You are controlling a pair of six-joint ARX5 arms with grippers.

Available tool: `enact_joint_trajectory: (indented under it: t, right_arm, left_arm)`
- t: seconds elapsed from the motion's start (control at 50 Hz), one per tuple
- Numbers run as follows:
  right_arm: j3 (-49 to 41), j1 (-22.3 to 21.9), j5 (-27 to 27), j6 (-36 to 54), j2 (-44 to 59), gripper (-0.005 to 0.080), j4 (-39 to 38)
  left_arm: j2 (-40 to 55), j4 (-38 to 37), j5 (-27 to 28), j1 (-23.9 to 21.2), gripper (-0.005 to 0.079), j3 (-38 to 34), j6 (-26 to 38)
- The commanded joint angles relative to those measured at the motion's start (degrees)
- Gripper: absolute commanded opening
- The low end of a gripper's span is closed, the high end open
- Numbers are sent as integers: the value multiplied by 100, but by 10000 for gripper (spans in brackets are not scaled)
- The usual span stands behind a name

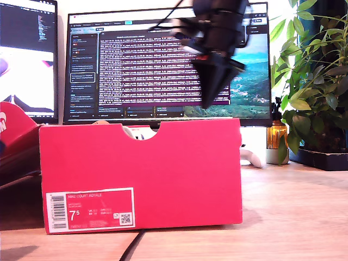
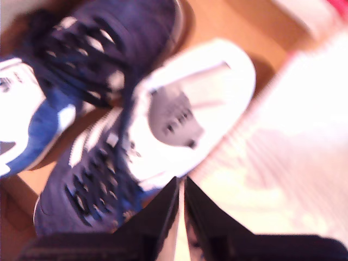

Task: Pack the blue shoes by picking the first shoe and placing it inside the red shoebox, left side, then picking and rotating the second shoe and placing it in the shoebox

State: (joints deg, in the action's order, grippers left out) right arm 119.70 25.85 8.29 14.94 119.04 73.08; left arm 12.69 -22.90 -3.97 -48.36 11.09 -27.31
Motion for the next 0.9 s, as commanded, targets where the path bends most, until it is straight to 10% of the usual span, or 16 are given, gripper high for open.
enact_joint_trajectory:
  t: [0.0, 0.54, 0.88]
  right_arm:
    - [33, 26, 31, -175, -125, -13, -9]
    - [-256, -588, -981, -1047, -538, -13, -251]
    - [-2592, -1180, -1086, -1154, -2385, -13, -1952]
  left_arm:
    - [-205, 52, -42, -13, -19, 55, 258]
    - [-566, 474, -1099, 103, -19, 50, 1139]
    - [-562, 1078, -1198, 459, -19, -120, 1237]
